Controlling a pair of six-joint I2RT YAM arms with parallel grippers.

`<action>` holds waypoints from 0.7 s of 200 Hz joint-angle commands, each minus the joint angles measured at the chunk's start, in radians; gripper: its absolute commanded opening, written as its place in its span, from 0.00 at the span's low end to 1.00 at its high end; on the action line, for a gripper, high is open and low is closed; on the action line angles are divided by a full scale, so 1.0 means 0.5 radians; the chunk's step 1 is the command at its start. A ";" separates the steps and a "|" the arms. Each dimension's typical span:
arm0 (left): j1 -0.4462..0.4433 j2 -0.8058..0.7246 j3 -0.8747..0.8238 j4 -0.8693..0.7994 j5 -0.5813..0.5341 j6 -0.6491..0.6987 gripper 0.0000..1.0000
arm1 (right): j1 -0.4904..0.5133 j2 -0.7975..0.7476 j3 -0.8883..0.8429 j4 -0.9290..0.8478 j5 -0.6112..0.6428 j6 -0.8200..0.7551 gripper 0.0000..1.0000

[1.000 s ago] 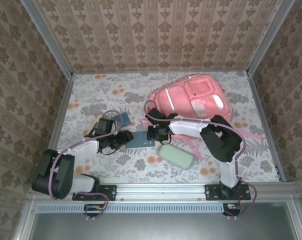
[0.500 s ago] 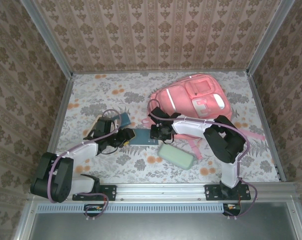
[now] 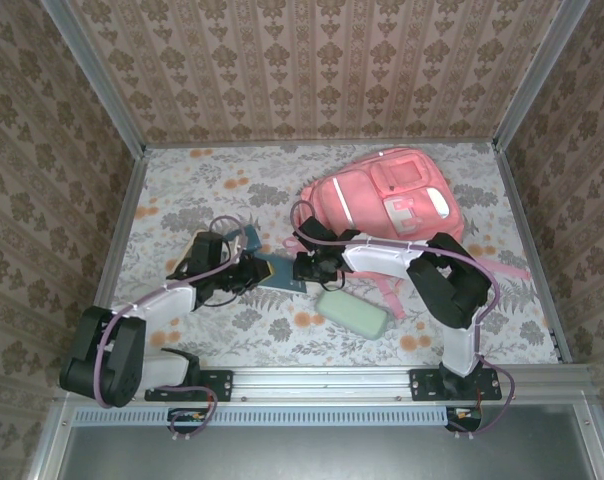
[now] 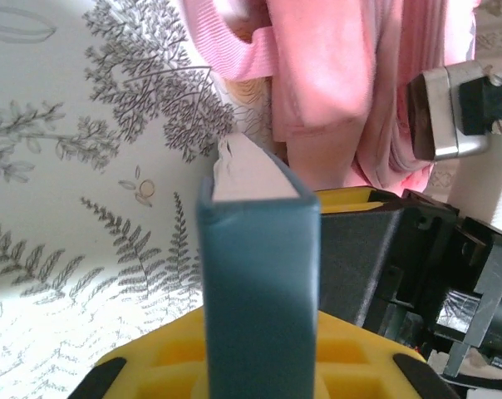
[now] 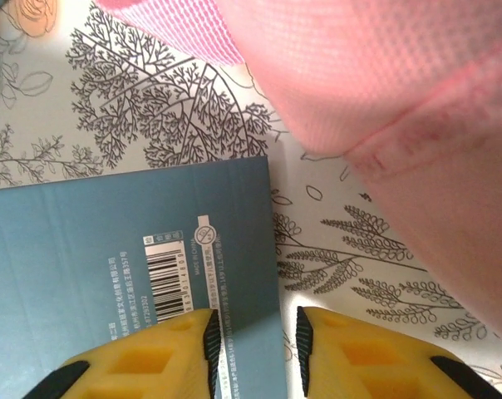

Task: Pack the student bag
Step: Pick up the book at the center of the table, then open the student bag at the center of the table.

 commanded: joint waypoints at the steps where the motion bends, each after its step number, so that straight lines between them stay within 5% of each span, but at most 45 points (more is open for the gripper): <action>1: 0.023 -0.125 0.099 -0.117 -0.002 0.072 0.05 | 0.021 -0.135 0.101 -0.233 0.086 -0.173 0.40; 57: 0.140 -0.375 0.156 -0.290 -0.044 0.076 0.00 | -0.015 -0.258 0.469 -0.629 0.510 -0.704 0.51; 140: 0.213 -0.567 0.204 -0.405 -0.060 0.058 0.00 | -0.217 0.188 1.003 -0.942 0.788 -1.162 0.53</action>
